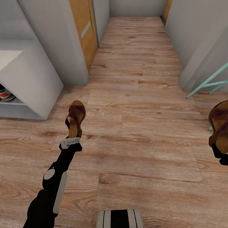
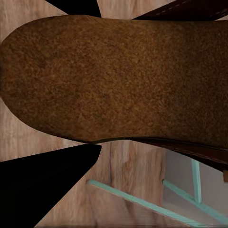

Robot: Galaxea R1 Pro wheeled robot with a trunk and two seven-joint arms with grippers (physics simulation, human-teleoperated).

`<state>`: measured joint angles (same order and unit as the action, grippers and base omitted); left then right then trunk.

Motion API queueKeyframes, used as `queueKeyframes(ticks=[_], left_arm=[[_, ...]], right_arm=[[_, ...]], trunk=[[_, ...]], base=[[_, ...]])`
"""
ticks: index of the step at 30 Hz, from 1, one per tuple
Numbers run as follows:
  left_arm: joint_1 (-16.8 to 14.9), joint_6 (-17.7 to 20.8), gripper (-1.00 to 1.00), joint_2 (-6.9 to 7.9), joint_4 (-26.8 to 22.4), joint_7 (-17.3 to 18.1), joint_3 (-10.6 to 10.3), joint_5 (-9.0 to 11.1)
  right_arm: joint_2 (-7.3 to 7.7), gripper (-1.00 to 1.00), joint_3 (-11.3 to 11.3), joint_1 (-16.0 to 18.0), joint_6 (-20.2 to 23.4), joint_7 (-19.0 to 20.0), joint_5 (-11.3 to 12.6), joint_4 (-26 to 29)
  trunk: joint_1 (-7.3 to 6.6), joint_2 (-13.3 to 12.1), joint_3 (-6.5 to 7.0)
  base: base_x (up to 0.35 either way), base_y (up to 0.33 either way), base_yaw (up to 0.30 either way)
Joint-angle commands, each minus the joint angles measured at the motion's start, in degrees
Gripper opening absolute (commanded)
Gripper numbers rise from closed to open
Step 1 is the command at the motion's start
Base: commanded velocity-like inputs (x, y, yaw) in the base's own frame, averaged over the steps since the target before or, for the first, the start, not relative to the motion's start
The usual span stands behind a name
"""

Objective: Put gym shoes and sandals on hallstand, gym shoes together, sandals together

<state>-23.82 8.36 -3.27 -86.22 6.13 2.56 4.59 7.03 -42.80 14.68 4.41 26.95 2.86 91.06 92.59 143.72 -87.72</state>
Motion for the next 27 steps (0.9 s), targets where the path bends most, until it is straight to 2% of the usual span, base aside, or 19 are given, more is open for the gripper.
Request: queueKeyframes(ticks=[1,27], left_arm=[[0.0,0.0,-1.00,0.00,0.0,0.1,0.0,-0.2],[0.0,0.0,-1.00,-0.05,0.0,0.1,0.0,-0.2]], right_arm=[[0.00,-1.00,0.0,0.0,0.1,-0.1,0.1,0.0],[0.00,-1.00,0.0,0.0,0.1,-0.1,0.1,0.0]], trunk=[[0.00,0.0,0.09],[0.00,0.0,2.27]], base=[[0.000,0.000,-0.107],[0.000,0.000,-0.106]])
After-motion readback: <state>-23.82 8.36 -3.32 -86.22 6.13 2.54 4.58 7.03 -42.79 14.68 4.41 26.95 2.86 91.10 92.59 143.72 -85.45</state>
